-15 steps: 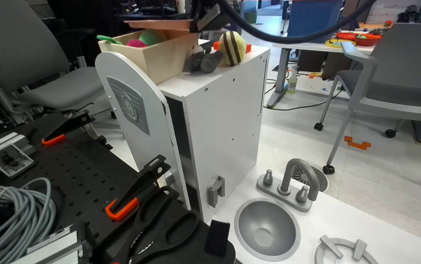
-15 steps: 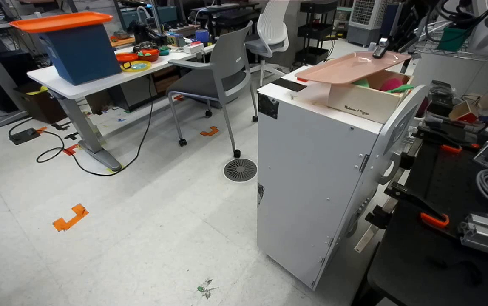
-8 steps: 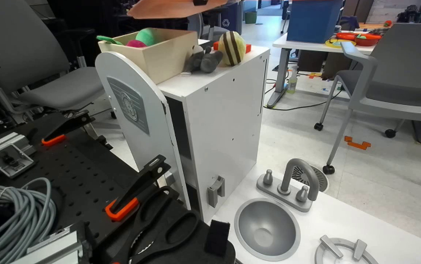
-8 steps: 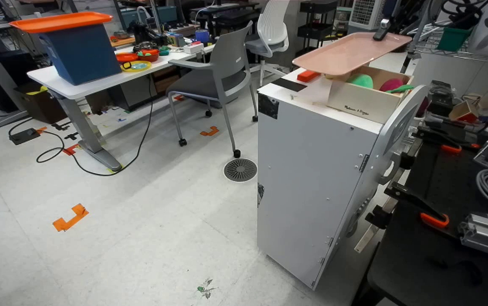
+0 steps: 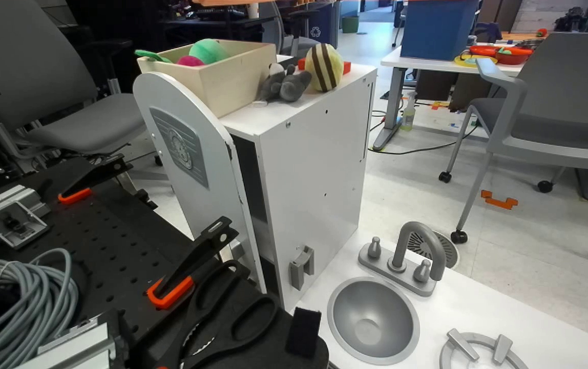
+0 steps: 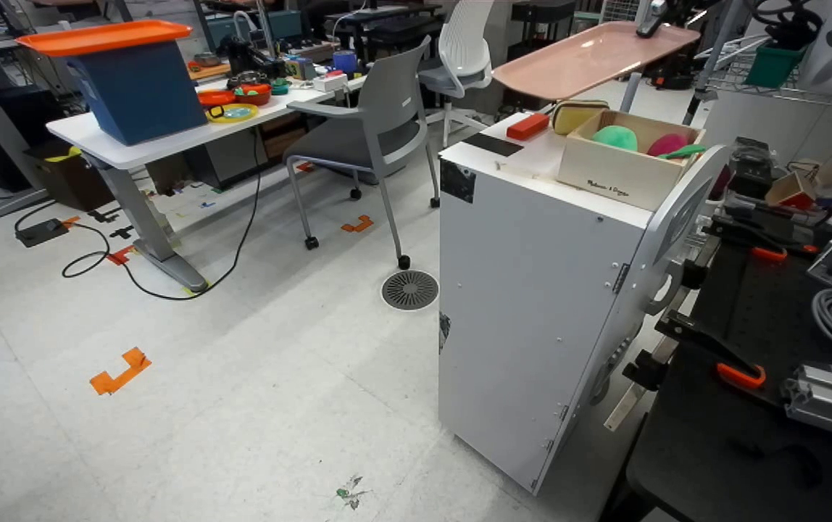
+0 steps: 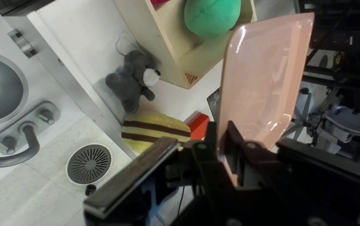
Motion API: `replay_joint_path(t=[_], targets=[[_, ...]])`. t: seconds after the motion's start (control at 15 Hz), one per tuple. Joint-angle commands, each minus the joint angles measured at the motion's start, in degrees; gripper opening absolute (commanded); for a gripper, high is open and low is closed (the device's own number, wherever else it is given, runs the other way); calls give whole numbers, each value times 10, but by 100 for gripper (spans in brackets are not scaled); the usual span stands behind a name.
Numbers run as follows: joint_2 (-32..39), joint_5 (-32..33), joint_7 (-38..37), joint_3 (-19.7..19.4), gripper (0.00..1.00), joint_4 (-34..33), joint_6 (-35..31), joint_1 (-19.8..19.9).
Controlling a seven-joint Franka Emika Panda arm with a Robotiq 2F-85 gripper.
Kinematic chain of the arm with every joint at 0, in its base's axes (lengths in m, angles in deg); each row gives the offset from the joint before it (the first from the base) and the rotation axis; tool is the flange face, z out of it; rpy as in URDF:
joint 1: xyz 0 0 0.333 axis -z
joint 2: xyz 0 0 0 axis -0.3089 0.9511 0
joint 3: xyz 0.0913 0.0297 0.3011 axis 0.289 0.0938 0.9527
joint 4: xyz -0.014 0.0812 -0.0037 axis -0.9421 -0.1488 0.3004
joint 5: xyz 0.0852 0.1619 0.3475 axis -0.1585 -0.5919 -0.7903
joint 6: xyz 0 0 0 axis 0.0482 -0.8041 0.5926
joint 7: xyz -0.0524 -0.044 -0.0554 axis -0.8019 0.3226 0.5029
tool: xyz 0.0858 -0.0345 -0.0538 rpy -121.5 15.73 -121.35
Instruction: Pick up the tray
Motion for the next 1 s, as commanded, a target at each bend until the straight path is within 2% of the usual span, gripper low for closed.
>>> replay_joint_path(t=[0.0, 0.27, 0.6, 0.93], targets=[[-32, 31, -64, -1, 2, 30, -61, -8], [-43, 80, -137, -1, 2, 53, -106, -9], [-59, 122, -188, 3, 2, 67, -106, -17], [-81, 185, -183, 11, 2, 76, -83, -35]])
